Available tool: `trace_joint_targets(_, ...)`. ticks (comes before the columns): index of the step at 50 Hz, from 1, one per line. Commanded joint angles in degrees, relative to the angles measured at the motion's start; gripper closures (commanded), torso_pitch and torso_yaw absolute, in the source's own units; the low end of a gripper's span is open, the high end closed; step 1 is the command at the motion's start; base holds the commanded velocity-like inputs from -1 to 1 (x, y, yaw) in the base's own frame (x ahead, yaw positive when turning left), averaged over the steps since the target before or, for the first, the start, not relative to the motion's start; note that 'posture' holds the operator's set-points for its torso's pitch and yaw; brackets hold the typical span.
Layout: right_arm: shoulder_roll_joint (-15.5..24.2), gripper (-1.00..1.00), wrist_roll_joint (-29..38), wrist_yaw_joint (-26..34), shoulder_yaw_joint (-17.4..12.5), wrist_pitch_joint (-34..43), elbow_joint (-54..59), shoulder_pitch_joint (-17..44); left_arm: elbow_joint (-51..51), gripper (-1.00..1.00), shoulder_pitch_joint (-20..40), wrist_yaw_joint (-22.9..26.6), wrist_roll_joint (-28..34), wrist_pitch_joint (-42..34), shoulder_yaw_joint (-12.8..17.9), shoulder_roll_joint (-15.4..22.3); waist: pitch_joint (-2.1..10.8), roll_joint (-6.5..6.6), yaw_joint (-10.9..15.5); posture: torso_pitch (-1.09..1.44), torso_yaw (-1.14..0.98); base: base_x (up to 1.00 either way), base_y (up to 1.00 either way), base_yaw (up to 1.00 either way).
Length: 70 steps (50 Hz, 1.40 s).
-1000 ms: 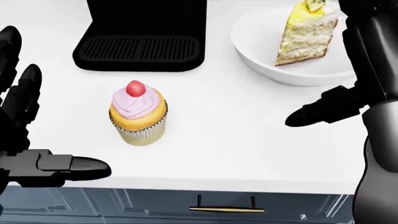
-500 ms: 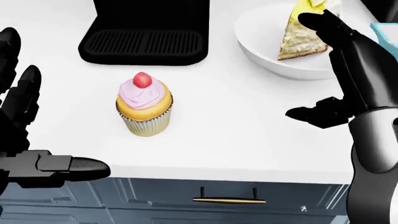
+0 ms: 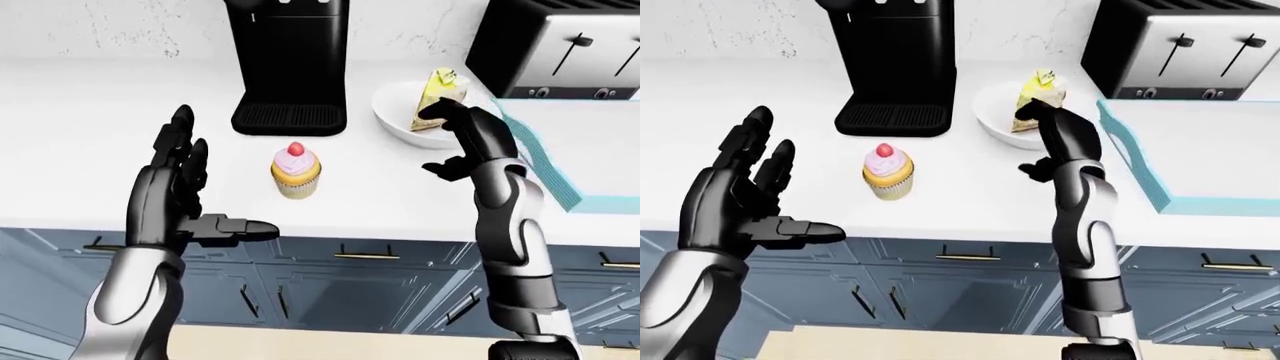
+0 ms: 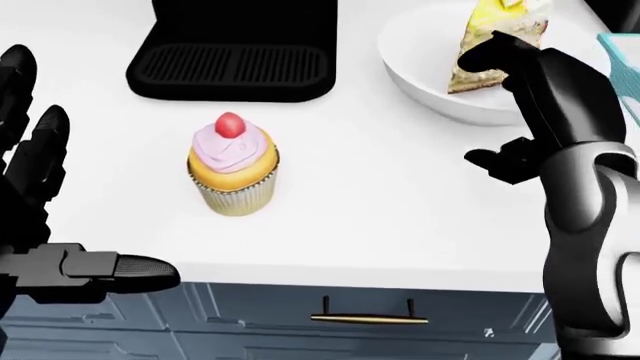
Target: Pick up the bowl with cake and place it on the tray. Pick up the cupcake and place it on the tray.
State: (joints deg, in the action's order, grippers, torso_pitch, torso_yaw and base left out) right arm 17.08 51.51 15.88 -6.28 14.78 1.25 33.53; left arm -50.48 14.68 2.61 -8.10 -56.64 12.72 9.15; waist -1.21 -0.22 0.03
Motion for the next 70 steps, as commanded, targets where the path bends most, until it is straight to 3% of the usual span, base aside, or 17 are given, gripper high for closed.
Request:
trace_joint_targets(1,0.74,-0.05,0.35,-1.89,-0.48,-1.2,-0.87,2.47,-1.57,-1.0,1.15,0.04,0.01,1.77,0.01,0.29,1.32,-0.06,0.01,0.0,0.0,0.0,0.0,0.0)
trace_joint_targets(22,0.79,0.01,3.43,-10.09,2.3,-6.94,19.24,9.83,-2.79,-1.0,1.1,0.06,-3.74,1.2,0.62,-0.14,1.37,-0.06,-0.12,0.0,0.0,0.0,0.0,0.0)
trace_joint_targets(23,0.73,0.07,3.5,-9.94,2.34,-6.89,19.08,9.77,-2.71,-1.0,1.11,0.01,-3.77,1.28,0.63,-0.03,1.36,-0.07,-0.12,0.0,0.0,0.0,0.0,0.0)
trace_joint_targets(24,0.65,0.84,3.62,-9.59,2.38,-6.75,18.51,9.6,-2.49,-1.0,1.18,-0.02,-3.84,1.41,0.72,0.04,1.34,-0.09,-0.1,0.0,0.0,0.0,0.0,0.0)
trace_joint_targets(25,0.64,1.0,3.65,-9.43,2.36,-6.72,18.34,9.58,-2.42,-1.0,1.23,-0.09,-3.87,1.44,0.74,0.09,1.38,-0.11,-0.11,0.0,0.0,0.0,0.0,0.0)
trace_joint_targets(39,0.95,1.0,4.13,-8.14,1.88,-7.55,15.13,8.13,-1.94,-1.0,0.29,-0.3,-3.64,2.71,-0.12,-0.03,1.51,-0.29,0.26,0.0,0.0,0.0,0.0,0.0)
trace_joint_targets(65,2.83,1.0,7.2,6.67,-1.1,-2.83,-11.71,9.17,-1.27,-1.0,1.49,0.21,-1.31,2.24,-1.48,-0.47,0.63,-0.05,0.1,0.0,0.0,0.0,0.0,0.0)
trace_joint_targets(70,2.53,1.0,7.06,8.14,-1.04,-1.86,-14.2,9.43,1.26,-1.0,3.16,-0.65,0.82,2.98,-4.94,-0.91,0.45,-0.14,-0.01,0.0,0.0,0.0,0.0,0.0)
